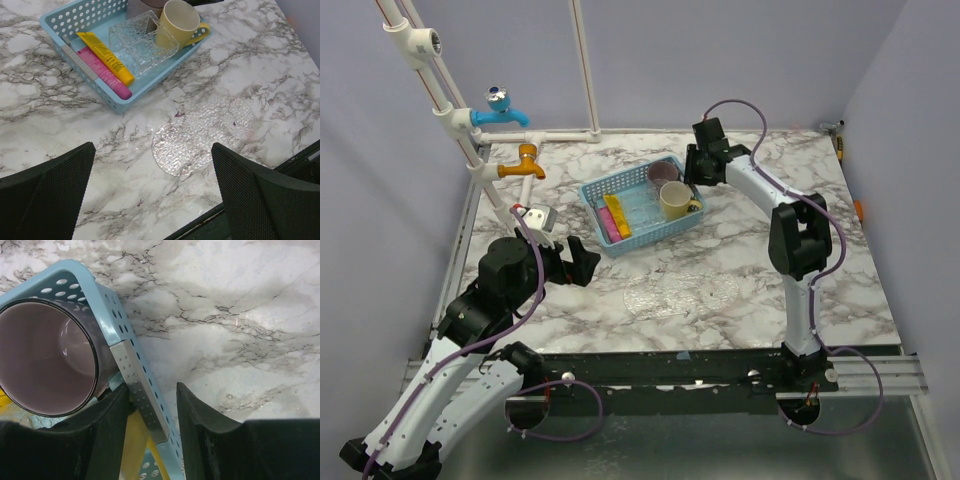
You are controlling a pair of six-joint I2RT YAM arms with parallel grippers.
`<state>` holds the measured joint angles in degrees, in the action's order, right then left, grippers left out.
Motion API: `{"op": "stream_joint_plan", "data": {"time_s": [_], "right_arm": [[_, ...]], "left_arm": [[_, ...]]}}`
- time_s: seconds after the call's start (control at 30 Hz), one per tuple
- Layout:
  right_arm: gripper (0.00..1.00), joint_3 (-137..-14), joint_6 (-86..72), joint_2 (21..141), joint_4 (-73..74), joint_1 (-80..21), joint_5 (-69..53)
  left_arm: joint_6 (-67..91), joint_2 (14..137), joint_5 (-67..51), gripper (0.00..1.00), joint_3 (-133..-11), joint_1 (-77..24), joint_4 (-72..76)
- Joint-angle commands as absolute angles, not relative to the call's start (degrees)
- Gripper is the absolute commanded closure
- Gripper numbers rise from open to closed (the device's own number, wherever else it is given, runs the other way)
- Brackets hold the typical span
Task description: Prepare toiletry sets of a toothbrush and toothpaste on the tray
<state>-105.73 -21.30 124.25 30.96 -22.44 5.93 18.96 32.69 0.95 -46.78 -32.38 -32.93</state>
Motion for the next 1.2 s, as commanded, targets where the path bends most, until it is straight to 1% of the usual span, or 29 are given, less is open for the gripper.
{"op": "stream_joint_plan", "data": {"time_s": [0.0, 0.13, 0.23, 0.3, 0.4, 0.7, 0.77, 0.87, 1.0, 1.17], "right_arm": [[0.57, -103.1, -19.7, 124.6, 34.2, -22.5, 3.1], [0.62, -101.6, -19.5, 124.2, 34.0, -22.5, 3.2], [0.68, -100.4, -19.5, 123.5, 33.4, -22.5, 3.7], [0.73, -99.8, -19.6, 123.0, 33.2, -22.5, 3.9], [0.78, -99.0, -19.9, 122.2, 33.1, -22.5, 4.7], [0.9, -94.9, -20.8, 118.5, 32.5, -22.5, 8.3], [0.91, -93.3, -20.8, 117.0, 32.2, -22.5, 9.3], [0.99, -90.0, -20.8, 114.2, 30.9, -22.5, 9.7], [1.0, -85.3, -19.4, 110.8, 28.6, -22.5, 9.8], [1.0, -81.1, -16.5, 107.7, 27.6, -22.5, 13.5]], "left_arm": [[18.2, 32.5, 1.9, 0.01, -46.3, -32.5, -33.7], [18.3, 32.3, 2.0, 0.01, -46.3, -32.5, -33.6], [18.3, 32.4, 1.9, 0.01, -46.3, -32.5, -33.5], [18.3, 32.5, 1.9, 0.01, -46.3, -32.5, -33.7], [18.4, 32.4, 2.0, 0.01, -46.3, -32.5, -33.7], [18.4, 32.3, 2.3, 0.01, -46.2, -32.5, -33.7], [18.5, 32.4, 2.3, 0.01, -46.3, -32.5, -33.7], [18.5, 32.3, 2.1, 0.01, -46.3, -32.5, -33.6], [18.5, 32.2, 2.0, 0.01, -46.3, -32.5, -33.6], [18.5, 32.2, 1.8, 0.01, -46.3, -32.5, -33.6]]}}
